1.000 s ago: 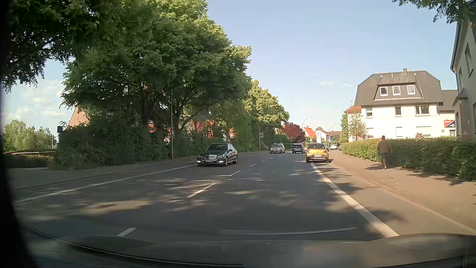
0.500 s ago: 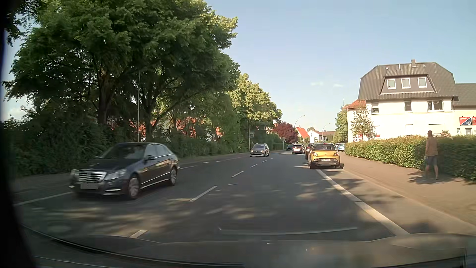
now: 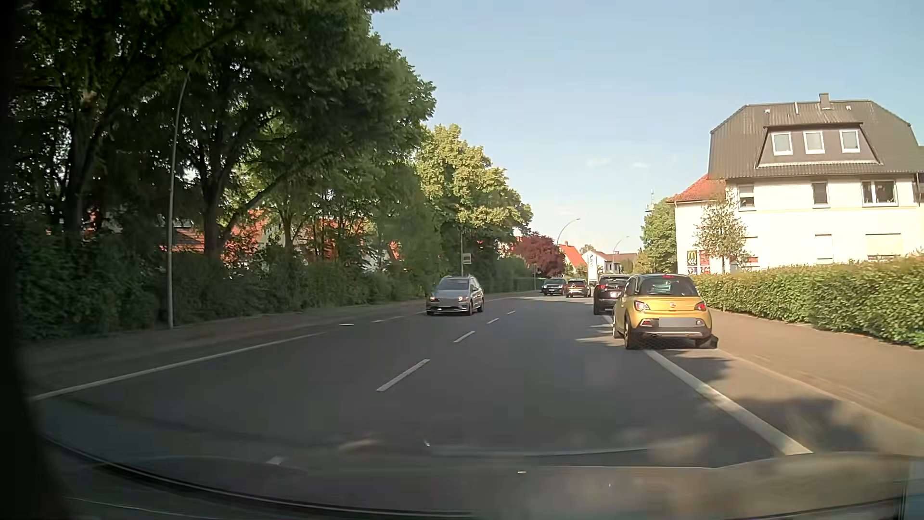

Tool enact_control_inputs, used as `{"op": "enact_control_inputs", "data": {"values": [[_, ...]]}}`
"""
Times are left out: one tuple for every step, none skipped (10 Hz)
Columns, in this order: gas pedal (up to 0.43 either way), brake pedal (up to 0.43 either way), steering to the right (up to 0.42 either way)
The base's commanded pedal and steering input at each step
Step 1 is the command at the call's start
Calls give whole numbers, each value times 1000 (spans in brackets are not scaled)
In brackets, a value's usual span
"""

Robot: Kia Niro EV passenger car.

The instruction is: Follow the waypoints while adhering to traffic rules and regulations

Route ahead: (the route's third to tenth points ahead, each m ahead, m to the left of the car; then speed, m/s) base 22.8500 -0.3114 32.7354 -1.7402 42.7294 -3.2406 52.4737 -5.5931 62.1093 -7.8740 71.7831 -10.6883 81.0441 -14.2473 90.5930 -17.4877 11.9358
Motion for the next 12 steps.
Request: {"op": "enact_control_inputs", "data": {"values": [[130,6,26],[130,6,26],[138,6,27],[169,6,26],[169,6,26],[169,6,26],[169,6,28],[169,6,28],[169,6,29],[169,6,30],[169,6,30],[169,6,30]]}}
